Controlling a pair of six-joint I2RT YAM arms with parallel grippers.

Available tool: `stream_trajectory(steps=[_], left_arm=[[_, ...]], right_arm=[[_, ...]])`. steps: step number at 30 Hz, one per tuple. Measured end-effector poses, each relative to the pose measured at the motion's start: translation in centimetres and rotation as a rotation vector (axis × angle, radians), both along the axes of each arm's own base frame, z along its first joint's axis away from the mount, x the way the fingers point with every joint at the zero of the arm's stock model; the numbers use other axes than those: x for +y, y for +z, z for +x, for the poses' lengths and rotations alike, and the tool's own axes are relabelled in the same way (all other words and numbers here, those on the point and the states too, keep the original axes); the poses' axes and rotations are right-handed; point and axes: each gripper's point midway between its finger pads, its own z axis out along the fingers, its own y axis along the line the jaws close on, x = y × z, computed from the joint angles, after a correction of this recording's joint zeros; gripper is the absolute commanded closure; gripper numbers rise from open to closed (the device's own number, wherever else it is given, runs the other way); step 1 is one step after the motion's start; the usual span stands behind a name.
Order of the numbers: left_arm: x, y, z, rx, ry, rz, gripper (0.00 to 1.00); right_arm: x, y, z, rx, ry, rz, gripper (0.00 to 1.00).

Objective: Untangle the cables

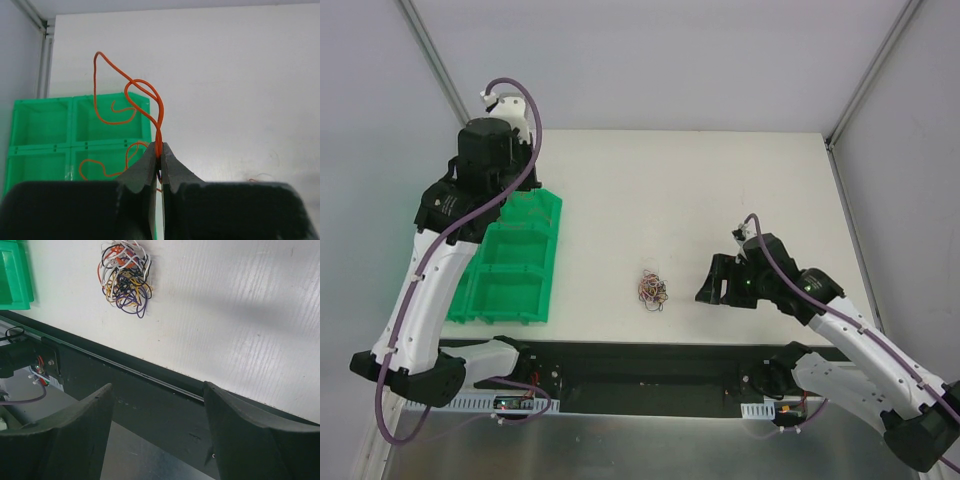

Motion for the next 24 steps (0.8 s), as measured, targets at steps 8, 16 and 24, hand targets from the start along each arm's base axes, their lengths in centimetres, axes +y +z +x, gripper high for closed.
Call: stream_trajectory(steps=[8,16,24], left_arm=[[5.8,-10.4,0.8,0.220,0.189,0.062,1.00],[10.3,-20.3,-1.0,0.421,0.324,0.034,1.00],[10.0,-21.3,-1.0,0.448,0.472,-0.212,1.00]], right_arm=[[-0.3,0.8,-0.3,-0.028,-0.001,0.021,0.27],[-0.3,0.9,-0.4,-0.031,-0.001,0.024,0.27],[-0.3,0.6,-0.4,-0.021,0.001,0.016,0.27]])
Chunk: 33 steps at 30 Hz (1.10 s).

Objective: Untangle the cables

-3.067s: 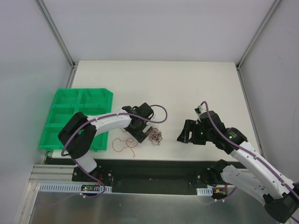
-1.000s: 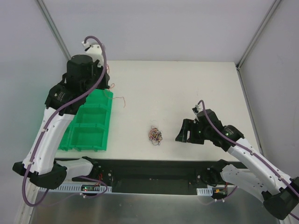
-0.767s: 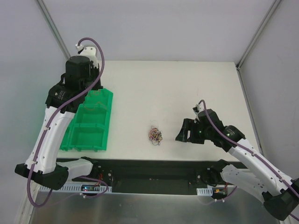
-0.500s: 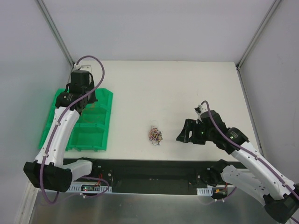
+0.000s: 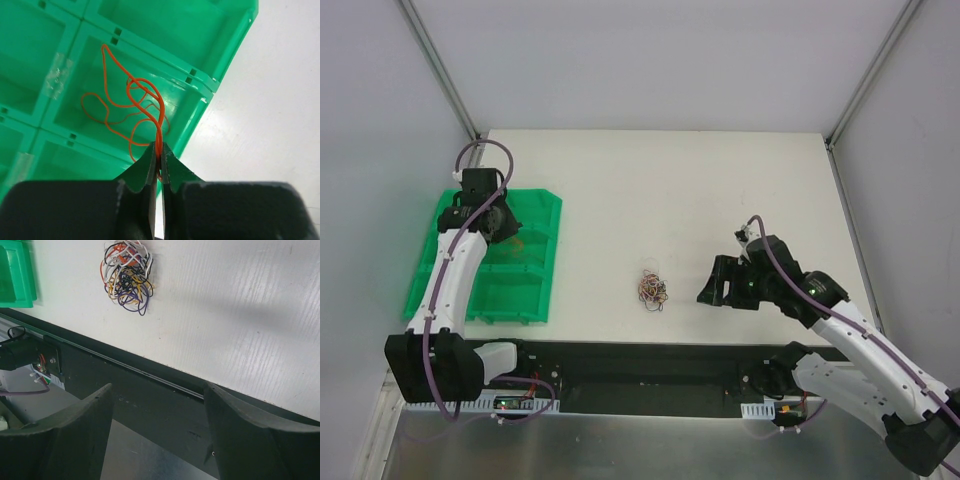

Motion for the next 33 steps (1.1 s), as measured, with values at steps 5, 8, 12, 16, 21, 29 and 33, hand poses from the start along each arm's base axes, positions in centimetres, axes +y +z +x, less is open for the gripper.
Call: stream_trajectory(steps=[5,8,12,16,21,29,33], left_arm=[[-0.5,-1.7,-0.5,0.068,0.153,-0.163,1.00],[-0.4,-2.6,-0.2,0.095,0.230,-0.222,1.00],[0.8,-5.0,0.2,0.175,0.346,-0.297,0.73],[1.9,-5.5,-0.1,0.178,0.429,-0.319,0.36],[1.7,-3.1,-0.6,0.085,0.423,-0.324,0.30],[-0.8,-0.5,-1.0,-0.006,0.277,-0.405,0.43],[-6.7,-1.0,-1.5,0.021,0.005,-0.515,0.49]], right_arm=[[0.1,-0.4,0.1,0.018,0.000,-0.013,0.27],[0.1,-0.4,0.1,0.018,0.000,-0.013,0.27],[0.1,-0.4,0.1,0.018,0.001,-0.012,0.27],[0.2,-0.7,0.1,0.033,0.005,-0.017,0.27],[0.6,-1.2,0.2,0.060,0.014,-0.027,0.27],[2.1,-1.0,1.3,0.106,0.051,-0.037,0.28],[3.0,-1.4,1.9,0.144,0.060,-0.047,0.38]])
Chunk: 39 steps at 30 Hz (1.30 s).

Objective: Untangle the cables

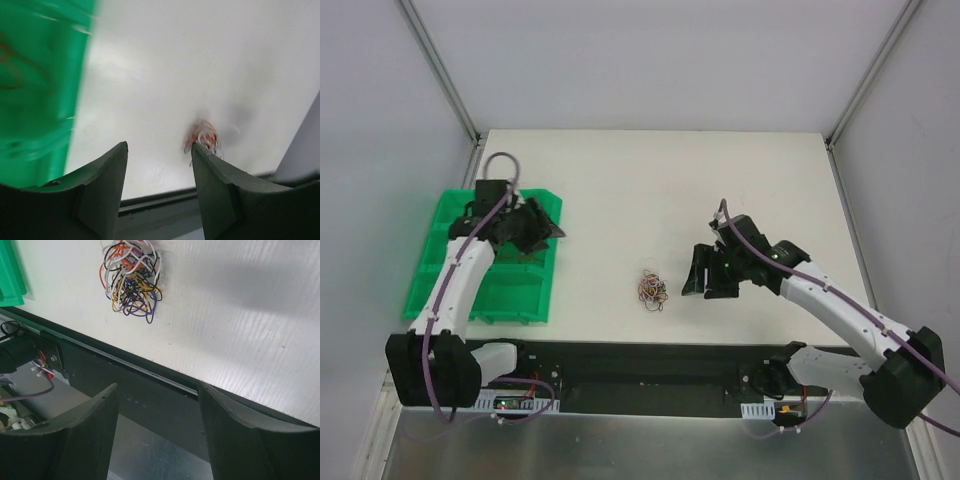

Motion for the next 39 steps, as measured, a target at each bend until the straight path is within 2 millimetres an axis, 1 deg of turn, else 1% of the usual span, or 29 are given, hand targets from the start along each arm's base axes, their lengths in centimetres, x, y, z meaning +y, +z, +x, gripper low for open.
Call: stream_trajectory(steps=[2,4,6,7,8,9,10,13,16,19,20,21,23,26,27,28,31,33,34,36,39], left_arm=[[-5.4,-0.5,-0.5,-0.009,-0.237,-0.027,0.52],[-11.0,-1.4,-2.0,0.001,-0.467,-0.053,0.58],[-15.0,-2.3,-4.0,0.023,-0.633,-0.072,0.66],[-16.8,-2.8,-5.1,0.040,-0.706,-0.088,0.68],[-18.1,-3.3,-5.9,0.057,-0.752,-0.098,0.68],[-19.1,-3.9,-6.5,0.077,-0.785,-0.109,0.68],[-19.7,-4.5,-6.8,0.099,-0.801,-0.117,0.66],[-20.7,-6.6,-6.9,0.172,-0.803,-0.128,0.60],[-21.5,-9.0,-7.2,0.243,-0.810,-0.135,0.57],[-22.7,-10.4,-7.8,0.290,-0.834,-0.168,0.55],[-23.3,-10.8,-8.1,0.307,-0.842,-0.186,0.56],[-23.8,-11.1,-8.3,0.323,-0.850,-0.201,0.60],[-24.7,-11.9,-8.5,0.347,-0.857,-0.215,0.75],[-25.5,-12.5,-8.3,0.358,-0.845,-0.220,0.88],[-25.5,-12.6,-8.2,0.352,-0.839,-0.209,0.95],[-25.5,-12.7,-7.9,0.343,-0.830,-0.197,1.00],[-24.7,-12.9,-7.1,0.311,-0.786,-0.131,1.00],[-23.7,-12.5,-6.4,0.271,-0.746,-0.065,1.00],[-23.2,-11.9,-6.1,0.243,-0.729,-0.036,1.00],[-22.1,-10.5,-5.4,0.179,-0.689,0.028,1.00],[-19.6,-7.8,-4.1,0.067,-0.610,0.136,1.00]], right_arm=[[0.5,-0.7,0.3,0.036,-0.004,-0.007,0.42],[1.1,-1.7,0.5,0.082,-0.009,-0.012,0.50],[1.9,-2.7,0.8,0.123,-0.012,-0.010,0.53],[2.2,-3.1,0.9,0.135,-0.011,-0.009,0.53],[2.6,-3.5,1.1,0.152,-0.010,-0.003,0.53],[3.0,-4.0,1.3,0.167,-0.009,0.003,0.53],[3.5,-4.3,1.4,0.179,-0.007,0.010,0.53],[4.9,-5.3,1.9,0.198,0.003,0.028,0.51],[6.6,-6.2,2.1,0.203,0.038,0.053,0.50],[7.8,-7.0,2.2,0.201,0.067,0.069,0.49],[8.0,-7.3,2.3,0.199,0.072,0.070,0.49],[8.2,-7.5,2.4,0.196,0.075,0.070,0.51],[8.3,-8.0,2.7,0.193,0.075,0.065,0.60],[7.8,-8.9,3.0,0.186,0.061,0.026,0.93],[7.6,-9.0,3.1,0.179,0.055,0.012,1.00],[7.3,-9.1,3.3,0.171,0.047,-0.003,1.00],[6.2,-9.5,3.9,0.136,0.006,-0.068,1.00],[4.6,-9.2,4.5,0.086,-0.046,-0.139,1.00],[3.9,-8.9,4.7,0.065,-0.070,-0.164,1.00],[1.8,-7.7,5.2,0.000,-0.139,-0.237,1.00],[-2.4,-4.9,5.5,-0.102,-0.260,-0.333,1.00]])
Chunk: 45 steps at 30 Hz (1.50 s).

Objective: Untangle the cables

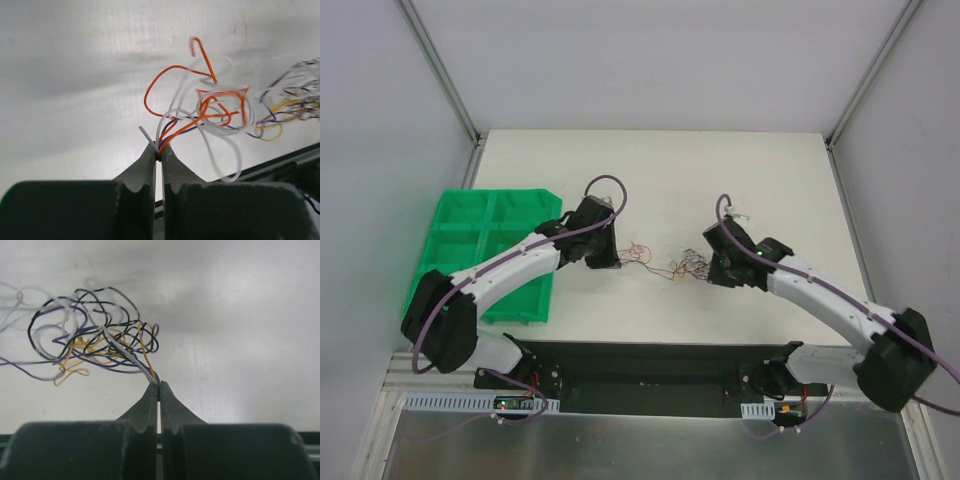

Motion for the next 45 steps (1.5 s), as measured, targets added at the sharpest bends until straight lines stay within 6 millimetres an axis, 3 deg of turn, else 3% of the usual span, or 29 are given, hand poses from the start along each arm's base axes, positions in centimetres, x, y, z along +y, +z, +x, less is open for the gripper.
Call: stream_trajectory(steps=[5,8,10,11,12,14,16,18,21,23,28,32,35,42,45], left_arm=[[4.6,4.0,0.4,-0.188,0.084,0.114,1.00],[6.8,6.3,0.4,-0.281,0.126,0.156,1.00],[8.0,7.6,0.4,-0.334,0.154,0.176,1.00],[8.5,8.3,0.4,-0.356,0.165,0.183,1.00],[8.8,9.0,0.6,-0.377,0.173,0.186,1.00],[9.4,10.0,1.0,-0.408,0.188,0.206,1.00],[9.7,10.2,1.4,-0.394,0.176,0.203,1.00],[8.0,10.1,1.5,-0.327,0.100,0.132,1.00],[4.9,8.7,1.0,-0.209,-0.012,0.030,1.00],[3.4,7.4,0.0,-0.120,-0.073,-0.017,1.00],[1.5,5.3,-3.0,0.043,-0.159,-0.106,1.00],[0.0,6.8,-4.0,0.042,-0.202,-0.190,1.00],[-0.7,8.4,-4.3,0.018,-0.210,-0.247,1.00],[-1.9,10.5,-5.2,0.006,-0.222,-0.334,1.00],[-2.3,11.3,-5.7,0.004,-0.233,-0.358,1.00]], right_arm=[[-6.6,5.7,-0.8,-0.208,-0.151,-0.077,1.00],[-9.2,7.9,-1.7,-0.299,-0.197,-0.084,1.00],[-10.8,9.2,-2.3,-0.357,-0.231,-0.073,0.90],[-11.3,9.4,-2.5,-0.372,-0.247,-0.068,0.73],[-11.8,9.5,-2.7,-0.381,-0.267,-0.066,0.54],[-13.8,8.4,-3.2,-0.359,-0.314,-0.128,0.33],[-14.9,6.3,-3.9,-0.290,-0.328,-0.185,0.27],[-14.9,4.0,-4.7,-0.176,-0.287,-0.223,0.25],[-13.2,1.6,-5.4,-0.010,-0.172,-0.220,0.25],[-11.5,1.1,-5.6,0.030,-0.097,-0.158,0.25],[-4.9,2.6,-4.9,0.005,0.104,0.135,0.25],[0.6,3.8,-4.1,-0.022,0.214,0.334,0.27],[4.6,3.1,-3.4,0.044,0.220,0.433,0.27],[11.6,1.0,-1.3,0.186,0.166,0.456,0.28],[13.0,-0.2,0.4,0.200,0.121,0.412,0.35]])
